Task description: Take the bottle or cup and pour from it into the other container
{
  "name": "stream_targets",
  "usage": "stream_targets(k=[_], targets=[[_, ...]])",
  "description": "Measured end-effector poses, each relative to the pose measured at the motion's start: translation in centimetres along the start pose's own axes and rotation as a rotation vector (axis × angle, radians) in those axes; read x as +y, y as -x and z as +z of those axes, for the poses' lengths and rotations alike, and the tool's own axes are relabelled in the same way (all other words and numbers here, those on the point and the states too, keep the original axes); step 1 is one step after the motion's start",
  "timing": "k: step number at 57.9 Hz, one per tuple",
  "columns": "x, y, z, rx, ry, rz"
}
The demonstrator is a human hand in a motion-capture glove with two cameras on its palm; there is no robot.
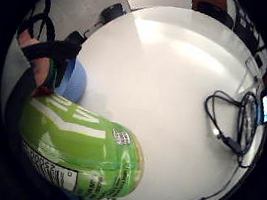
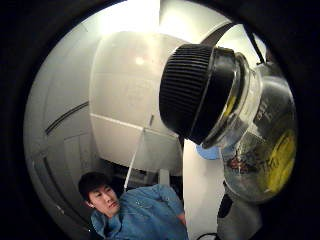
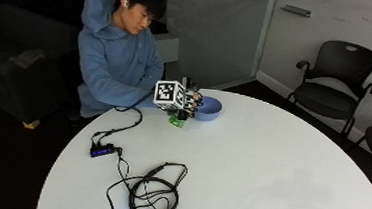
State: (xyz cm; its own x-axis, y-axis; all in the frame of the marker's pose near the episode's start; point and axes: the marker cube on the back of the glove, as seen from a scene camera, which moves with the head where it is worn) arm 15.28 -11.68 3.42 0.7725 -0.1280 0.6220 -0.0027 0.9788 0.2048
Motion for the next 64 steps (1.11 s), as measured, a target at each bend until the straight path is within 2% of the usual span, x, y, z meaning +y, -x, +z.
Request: stream_targets(k=[22, 31, 39, 42, 44, 49, 55, 59, 64], targets=[[-3.5, 6.4, 2.7, 0.576, 0.417, 0.127], [-4.1, 9.7, 6.6, 0.843, 0.493, 0.176], [-5.4, 9.4, 6.2, 1.072, 0.575, 0.249], [-5.6, 9.3, 5.9, 1.193, 0.653, 0.218], [-5.6, 9.5, 6.1, 1.205, 0.695, 0.204], [-5.9, 10.6, 8.4, 1.159, 0.692, 0.325], [-5.9, 10.6, 9.1, 1.206, 0.787, 0.295], [-5.6, 10.8, 9.4, 1.204, 0.896, 0.185], [-6.1, 10.1, 9.6, 1.354, 0.816, 0.307]])
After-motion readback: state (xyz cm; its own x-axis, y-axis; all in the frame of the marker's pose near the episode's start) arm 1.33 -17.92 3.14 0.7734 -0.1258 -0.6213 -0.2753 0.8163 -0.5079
